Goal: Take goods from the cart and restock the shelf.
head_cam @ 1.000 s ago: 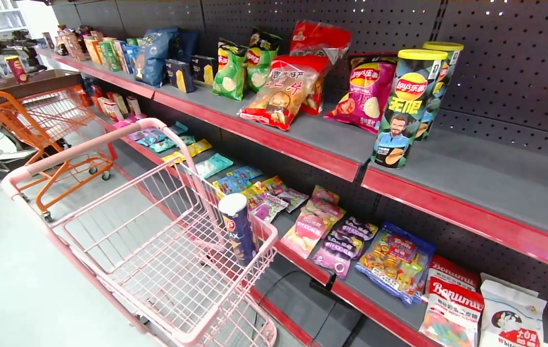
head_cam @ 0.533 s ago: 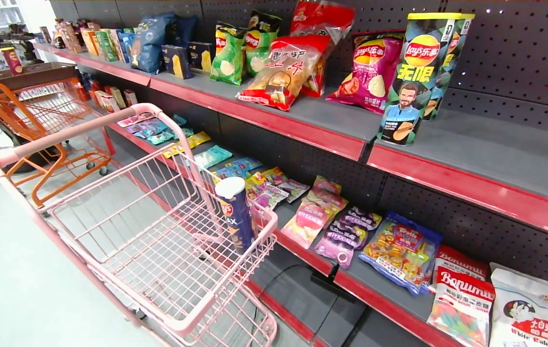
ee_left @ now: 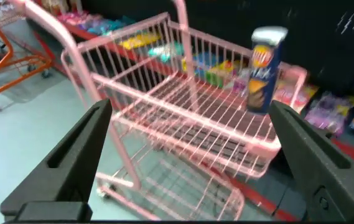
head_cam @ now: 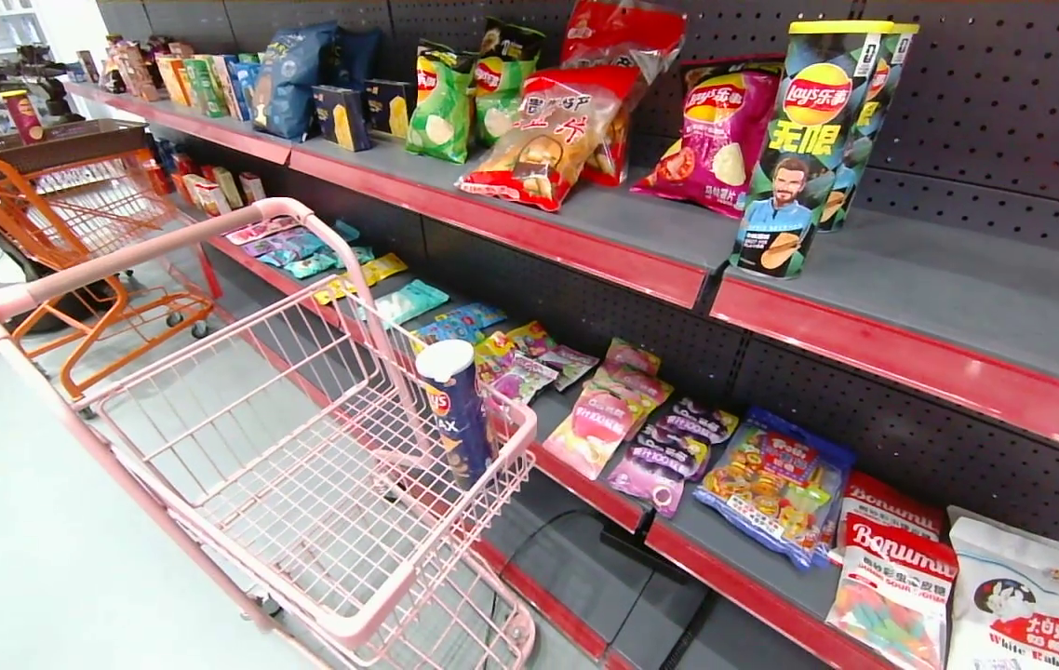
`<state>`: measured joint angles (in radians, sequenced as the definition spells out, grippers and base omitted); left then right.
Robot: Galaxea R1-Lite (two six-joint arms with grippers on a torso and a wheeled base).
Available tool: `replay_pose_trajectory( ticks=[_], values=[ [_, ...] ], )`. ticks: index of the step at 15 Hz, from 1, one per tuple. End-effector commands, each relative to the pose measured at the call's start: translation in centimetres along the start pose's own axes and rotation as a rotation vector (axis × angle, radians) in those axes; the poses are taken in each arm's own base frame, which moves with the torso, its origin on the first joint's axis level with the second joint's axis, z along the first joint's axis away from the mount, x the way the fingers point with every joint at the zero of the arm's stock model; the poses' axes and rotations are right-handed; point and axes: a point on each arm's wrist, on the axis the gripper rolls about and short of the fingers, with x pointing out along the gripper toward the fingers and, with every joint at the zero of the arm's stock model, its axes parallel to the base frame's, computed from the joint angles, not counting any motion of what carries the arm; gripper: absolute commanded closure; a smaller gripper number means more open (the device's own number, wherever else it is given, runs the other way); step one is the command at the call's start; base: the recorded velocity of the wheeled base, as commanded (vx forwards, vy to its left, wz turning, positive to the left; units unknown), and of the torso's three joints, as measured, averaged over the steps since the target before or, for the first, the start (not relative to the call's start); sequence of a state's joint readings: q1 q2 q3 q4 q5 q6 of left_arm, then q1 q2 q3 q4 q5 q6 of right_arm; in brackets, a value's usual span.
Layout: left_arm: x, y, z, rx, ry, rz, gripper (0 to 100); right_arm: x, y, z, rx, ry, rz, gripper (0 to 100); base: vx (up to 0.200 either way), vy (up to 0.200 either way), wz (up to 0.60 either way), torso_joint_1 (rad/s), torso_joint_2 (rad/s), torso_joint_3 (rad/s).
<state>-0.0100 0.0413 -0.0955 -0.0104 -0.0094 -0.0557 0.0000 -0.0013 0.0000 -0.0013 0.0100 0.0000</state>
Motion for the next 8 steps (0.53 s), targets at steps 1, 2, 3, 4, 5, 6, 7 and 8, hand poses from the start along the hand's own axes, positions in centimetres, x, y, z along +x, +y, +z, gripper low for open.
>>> replay_pose_trajectory(
  ticks=[1,2,3,4,5,6,7,8],
  values=[
    [4.6,-0.6,11.2,-0.116,0.041,-0.048,0,0.0,0.0,0.0,-0.002,0.001,0.001,0,0.000,0.000,0.00,0.000,0.00,0.000],
    [6.8,-0.8,12.2,-0.094,0.098,-0.048,0,0.0,0.0,0.0,-0.002,0.001,0.001,0,0.000,0.000,0.00,0.000,0.00,0.000],
    [10.2,-0.9,12.7,-0.090,0.161,-0.035,0,0.0,0.0,0.0,-0.002,0.001,0.001,0,0.000,0.000,0.00,0.000,0.00,0.000],
    [14.0,-1.0,12.3,-0.088,0.204,-0.030,0,0.0,0.0,0.0,-0.005,0.001,0.001,0,0.000,0.000,0.00,0.000,0.00,0.000],
    [16.9,-1.1,11.9,-0.084,0.198,-0.054,0,0.0,0.0,0.0,-0.003,0.001,0.001,0,0.000,0.000,0.00,0.000,0.00,0.000],
    [17.7,-1.2,11.8,-0.084,0.198,-0.066,0,0.0,0.0,0.0,-0.003,0.001,0.001,0,0.000,0.000,0.00,0.000,0.00,0.000],
    [21.2,-0.9,10.3,-0.079,0.236,-0.154,0,0.0,0.0,0.0,-0.005,0.001,0.001,0,0.000,0.000,0.00,0.000,0.00,0.000],
    [22.9,-0.8,8.9,-0.019,0.293,-0.228,0,0.0,0.0,0.0,-0.005,0.001,0.001,0,0.000,0.000,0.00,0.000,0.00,0.000]
  ],
)
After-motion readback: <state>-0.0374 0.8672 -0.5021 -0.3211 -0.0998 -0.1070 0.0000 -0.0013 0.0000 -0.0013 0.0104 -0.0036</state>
